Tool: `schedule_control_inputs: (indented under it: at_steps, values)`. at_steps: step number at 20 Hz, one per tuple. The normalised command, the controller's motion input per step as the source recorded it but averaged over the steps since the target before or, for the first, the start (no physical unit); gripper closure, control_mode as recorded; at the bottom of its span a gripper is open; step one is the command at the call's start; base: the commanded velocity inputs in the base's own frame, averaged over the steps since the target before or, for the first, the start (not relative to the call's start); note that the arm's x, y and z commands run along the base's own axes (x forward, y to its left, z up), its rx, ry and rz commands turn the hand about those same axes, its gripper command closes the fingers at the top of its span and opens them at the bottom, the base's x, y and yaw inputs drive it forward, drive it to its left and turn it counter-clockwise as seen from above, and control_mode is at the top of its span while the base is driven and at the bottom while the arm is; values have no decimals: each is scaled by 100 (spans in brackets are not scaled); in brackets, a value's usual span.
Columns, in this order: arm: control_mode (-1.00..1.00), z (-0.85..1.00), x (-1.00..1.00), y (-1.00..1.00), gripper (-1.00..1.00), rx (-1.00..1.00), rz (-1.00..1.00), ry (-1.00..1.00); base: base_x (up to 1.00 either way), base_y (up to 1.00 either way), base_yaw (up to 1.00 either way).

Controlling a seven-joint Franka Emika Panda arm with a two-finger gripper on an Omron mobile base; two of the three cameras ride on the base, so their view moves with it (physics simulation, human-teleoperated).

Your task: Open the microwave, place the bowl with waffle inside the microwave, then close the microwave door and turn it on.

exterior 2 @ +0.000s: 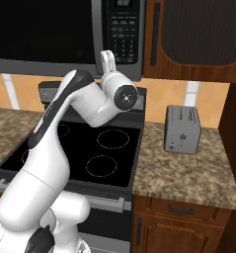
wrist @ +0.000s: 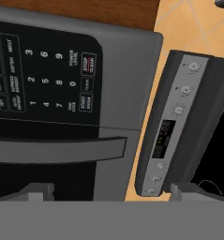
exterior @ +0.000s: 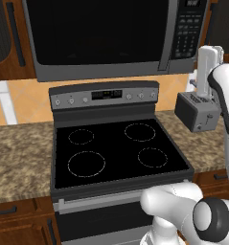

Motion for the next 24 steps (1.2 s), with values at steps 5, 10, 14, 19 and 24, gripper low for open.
schedule_control_inputs:
  at_steps: [5, 10, 14, 19, 24]
  values:
    - [-100, 0, 19, 0, -100, 0, 4, -3, 0, 0, 0]
    - [-100, 0, 23, 0, -100, 0, 4, -3, 0, 0, 0]
    - [-100, 0, 24, 0, -100, 0, 4, -3, 0, 0, 0]
    - [-100, 0, 20, 0, -100, 0, 4, -4, 0, 0, 0]
    - [-100, 0, 23, 0, -100, 0, 3, -1, 0, 0, 0]
